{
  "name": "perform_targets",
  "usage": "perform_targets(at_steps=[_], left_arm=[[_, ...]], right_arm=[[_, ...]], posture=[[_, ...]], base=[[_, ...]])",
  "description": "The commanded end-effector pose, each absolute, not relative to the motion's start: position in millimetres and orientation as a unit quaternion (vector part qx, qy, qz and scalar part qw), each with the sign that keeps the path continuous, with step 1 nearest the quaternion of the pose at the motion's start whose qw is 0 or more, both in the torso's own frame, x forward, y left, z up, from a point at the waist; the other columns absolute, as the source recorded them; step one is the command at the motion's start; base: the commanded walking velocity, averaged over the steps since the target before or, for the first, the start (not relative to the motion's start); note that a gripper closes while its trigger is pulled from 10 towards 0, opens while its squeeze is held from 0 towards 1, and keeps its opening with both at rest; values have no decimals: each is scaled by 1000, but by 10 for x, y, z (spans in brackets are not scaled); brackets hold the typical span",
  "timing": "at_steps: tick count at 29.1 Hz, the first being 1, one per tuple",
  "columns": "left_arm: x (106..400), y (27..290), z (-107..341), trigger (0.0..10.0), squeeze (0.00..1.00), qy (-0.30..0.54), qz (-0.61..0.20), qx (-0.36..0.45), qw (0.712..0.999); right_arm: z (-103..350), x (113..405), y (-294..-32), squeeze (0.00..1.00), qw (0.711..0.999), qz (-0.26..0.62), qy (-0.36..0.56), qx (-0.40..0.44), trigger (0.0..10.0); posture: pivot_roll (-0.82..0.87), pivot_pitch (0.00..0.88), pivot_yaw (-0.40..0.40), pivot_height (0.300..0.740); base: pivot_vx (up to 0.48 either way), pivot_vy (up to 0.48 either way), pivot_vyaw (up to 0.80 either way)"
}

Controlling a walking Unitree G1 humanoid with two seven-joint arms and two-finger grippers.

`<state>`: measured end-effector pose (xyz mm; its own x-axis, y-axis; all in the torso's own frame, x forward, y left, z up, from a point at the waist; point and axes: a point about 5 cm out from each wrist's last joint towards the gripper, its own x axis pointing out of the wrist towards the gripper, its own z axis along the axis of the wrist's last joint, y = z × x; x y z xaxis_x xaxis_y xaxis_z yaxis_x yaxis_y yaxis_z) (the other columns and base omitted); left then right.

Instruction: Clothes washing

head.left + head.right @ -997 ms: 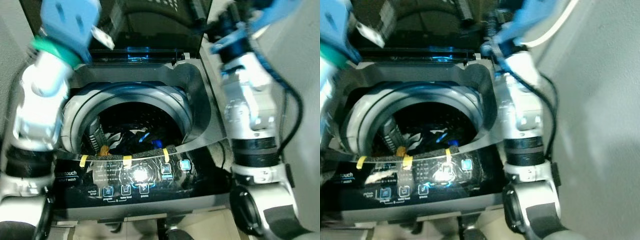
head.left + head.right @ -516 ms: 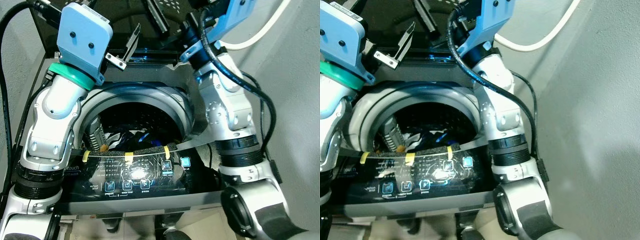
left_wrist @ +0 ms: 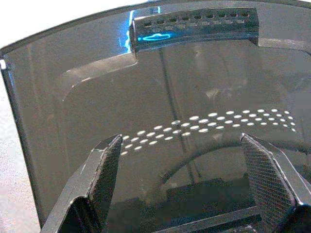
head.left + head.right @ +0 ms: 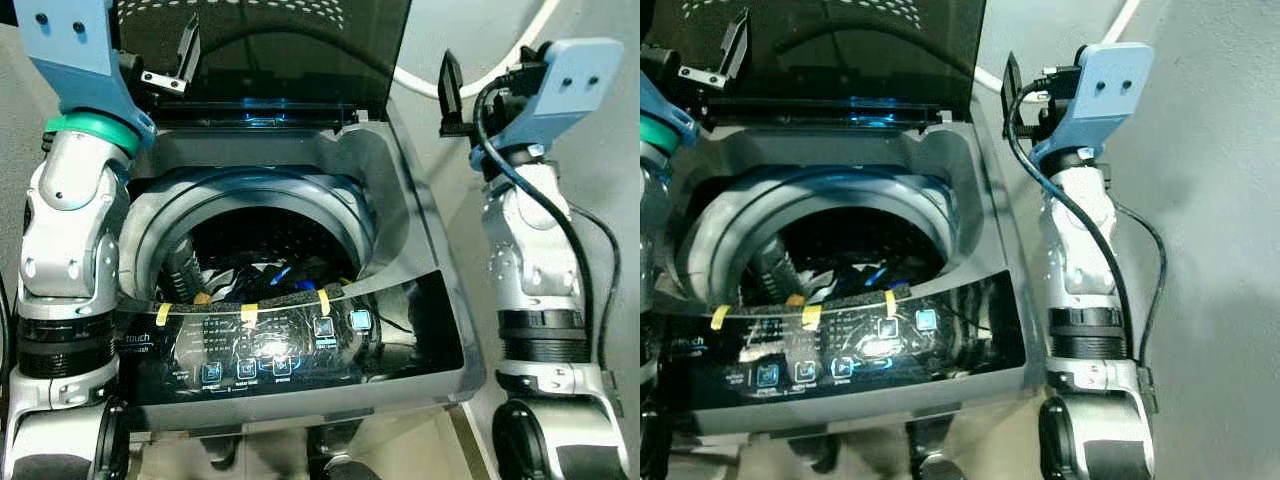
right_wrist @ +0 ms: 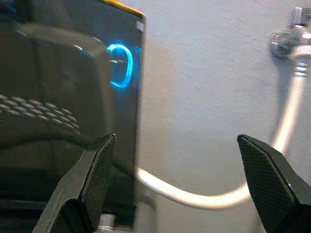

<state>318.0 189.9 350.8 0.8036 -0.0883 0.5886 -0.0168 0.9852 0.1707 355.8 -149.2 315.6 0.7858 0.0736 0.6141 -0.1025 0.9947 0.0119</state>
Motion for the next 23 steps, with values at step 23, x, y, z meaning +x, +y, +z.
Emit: perform_targets(at_steps=[23], left_arm=[[3220, 1926, 3483, 10000, 0, -303, -3, 71, 950]], right_arm=[[3094, 3549, -1290, 0, 946, 74, -313, 35, 10000]], posture=[[71, 57, -25, 740]], base=[[-11, 0, 0]])
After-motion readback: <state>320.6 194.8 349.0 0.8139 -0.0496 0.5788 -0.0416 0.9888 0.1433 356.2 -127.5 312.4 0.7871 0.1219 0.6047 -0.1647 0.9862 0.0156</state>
